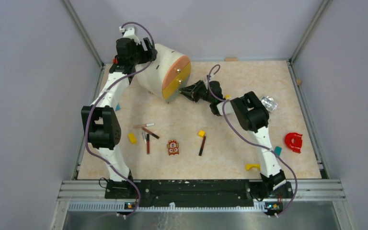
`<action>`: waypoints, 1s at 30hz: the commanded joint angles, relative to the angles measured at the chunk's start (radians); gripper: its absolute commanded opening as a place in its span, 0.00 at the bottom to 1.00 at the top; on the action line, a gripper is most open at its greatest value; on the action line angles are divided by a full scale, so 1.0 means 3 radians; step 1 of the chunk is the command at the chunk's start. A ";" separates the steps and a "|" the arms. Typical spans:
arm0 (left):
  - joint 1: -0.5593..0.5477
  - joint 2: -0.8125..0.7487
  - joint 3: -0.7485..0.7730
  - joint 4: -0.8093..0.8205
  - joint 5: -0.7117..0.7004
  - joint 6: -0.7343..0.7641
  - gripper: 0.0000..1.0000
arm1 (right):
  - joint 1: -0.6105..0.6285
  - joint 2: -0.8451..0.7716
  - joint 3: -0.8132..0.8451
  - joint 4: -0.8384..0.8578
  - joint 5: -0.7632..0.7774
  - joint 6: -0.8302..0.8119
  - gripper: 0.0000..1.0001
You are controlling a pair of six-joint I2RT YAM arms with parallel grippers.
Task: Organize the makeup
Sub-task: Open the drawer in the storage box.
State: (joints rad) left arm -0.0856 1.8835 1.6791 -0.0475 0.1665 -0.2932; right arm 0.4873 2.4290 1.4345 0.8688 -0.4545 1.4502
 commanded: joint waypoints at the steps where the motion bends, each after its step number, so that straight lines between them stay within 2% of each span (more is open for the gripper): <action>1: -0.0078 -0.0044 -0.0085 -0.0307 0.0110 0.0021 0.86 | 0.0037 -0.0171 -0.0100 0.0183 0.0084 -0.0120 0.15; 10: -0.0078 -0.0033 -0.0075 -0.0322 0.0091 0.0036 0.86 | -0.0010 -0.0688 -0.0663 0.0044 0.0372 -0.0476 0.12; 18: -0.0078 -0.0025 -0.0072 -0.0322 0.0081 0.0041 0.86 | -0.0094 -0.0897 -0.1097 0.0145 0.0388 -0.0511 0.10; 30: -0.0078 -0.0033 -0.0064 -0.0338 0.0069 0.0057 0.86 | -0.0161 -0.1567 -0.1712 -0.0076 0.0568 -0.0935 0.10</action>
State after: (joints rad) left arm -0.0998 1.8824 1.6791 -0.0547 0.1856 -0.2935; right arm 0.4534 2.0655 0.9615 0.8410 -0.3008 1.2480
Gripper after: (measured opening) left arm 0.856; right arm 0.220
